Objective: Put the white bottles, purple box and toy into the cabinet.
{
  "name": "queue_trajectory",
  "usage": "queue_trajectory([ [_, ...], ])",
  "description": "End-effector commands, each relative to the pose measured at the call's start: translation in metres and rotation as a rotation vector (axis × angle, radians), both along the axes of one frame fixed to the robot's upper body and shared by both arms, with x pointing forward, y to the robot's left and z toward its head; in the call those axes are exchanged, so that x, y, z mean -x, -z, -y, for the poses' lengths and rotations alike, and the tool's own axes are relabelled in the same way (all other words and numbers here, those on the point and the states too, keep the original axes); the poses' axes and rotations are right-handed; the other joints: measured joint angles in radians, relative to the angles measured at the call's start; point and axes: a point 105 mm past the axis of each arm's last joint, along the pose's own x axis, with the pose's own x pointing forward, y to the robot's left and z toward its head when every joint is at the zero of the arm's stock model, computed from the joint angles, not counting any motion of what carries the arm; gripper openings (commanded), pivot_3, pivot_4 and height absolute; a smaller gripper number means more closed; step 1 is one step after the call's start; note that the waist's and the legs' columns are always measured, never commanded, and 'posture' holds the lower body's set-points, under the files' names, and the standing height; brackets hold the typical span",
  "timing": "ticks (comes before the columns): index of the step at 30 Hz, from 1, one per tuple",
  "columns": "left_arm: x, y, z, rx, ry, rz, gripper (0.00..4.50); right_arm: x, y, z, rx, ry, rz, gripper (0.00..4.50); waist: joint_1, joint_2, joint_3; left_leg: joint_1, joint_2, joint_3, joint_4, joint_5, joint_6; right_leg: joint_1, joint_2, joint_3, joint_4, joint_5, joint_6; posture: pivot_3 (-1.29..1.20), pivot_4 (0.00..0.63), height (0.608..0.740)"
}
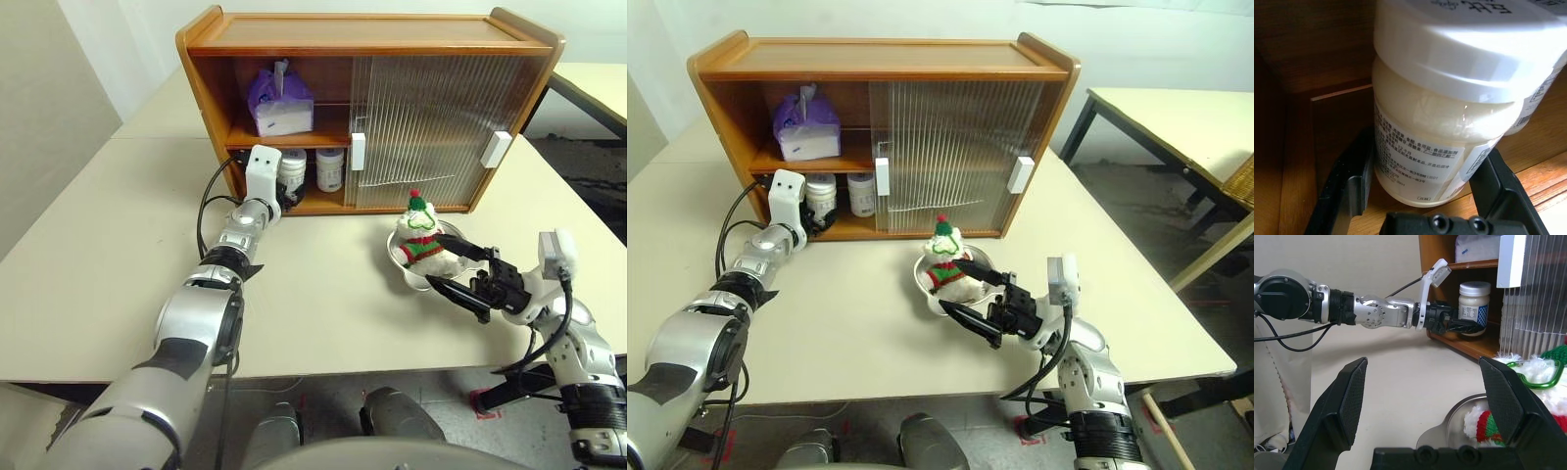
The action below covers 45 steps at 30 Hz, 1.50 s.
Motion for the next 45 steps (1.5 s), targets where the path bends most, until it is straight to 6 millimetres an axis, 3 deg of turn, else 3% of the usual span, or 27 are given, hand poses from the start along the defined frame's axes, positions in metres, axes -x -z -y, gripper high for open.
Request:
queue_trajectory([
  [1,-0.006,-0.011,-0.001,0.02,-0.026,0.017,3.08,0.001,0.0,0.0,0.014,0.004,0.012,4.5,-0.003,0.0,0.0,0.0,0.0,0.0,0.0,0.0,0.0,0.0,0.0,0.0,0.0,0.0,0.0,-0.32,0.0,0.74],
  [15,-0.008,-0.01,0.002,0.024,-0.054,-0.003,3.08,0.002,-0.002,0.003,0.02,0.016,0.018,4.5,-0.013,-0.004,0.002,0.002,-0.002,0.0,0.001,0.0,0.0,0.004,-0.001,0.0,0.0,0.0,0.0,-0.34,0.0,0.74],
  [16,-0.008,-0.01,0.003,0.023,-0.055,-0.004,3.81,0.002,-0.002,0.003,0.021,0.017,0.018,4.5,-0.014,-0.004,0.003,0.002,-0.002,0.0,0.001,0.0,0.0,0.004,-0.001,0.0,0.0,0.0,0.0,-0.34,0.0,0.74],
  [18,-0.008,-0.009,0.002,0.02,-0.06,-0.007,4.41,0.002,-0.002,0.003,0.021,0.018,0.019,4.5,-0.014,-0.004,0.003,0.002,-0.003,0.0,0.001,0.001,0.0,0.004,-0.001,0.0,0.0,0.0,0.0,-0.34,0.0,0.74],
  [19,-0.008,-0.009,0.001,0.02,-0.062,-0.007,4.46,0.002,-0.002,0.003,0.021,0.018,0.019,4.5,-0.014,-0.004,0.003,0.003,-0.003,0.0,0.001,0.001,0.0,0.004,-0.001,0.0,0.0,0.0,0.0,-0.34,0.0,0.74],
  [32,-0.004,-0.004,-0.007,0.015,-0.05,0.004,4.46,0.001,-0.003,0.004,0.02,0.013,0.013,4.5,-0.017,-0.005,0.004,0.003,-0.003,0.0,0.001,0.001,-0.001,0.004,-0.001,0.001,0.0,0.0,0.0,-0.32,0.0,0.74],
  [45,0.017,0.005,-0.004,-0.002,0.062,0.089,4.46,-0.01,-0.008,0.016,0.063,0.108,-0.028,4.5,-0.017,-0.005,0.004,0.003,-0.003,0.0,-0.002,0.001,-0.004,0.004,-0.001,0.001,0.0,-0.004,-0.001,-0.3,0.0,0.74],
])
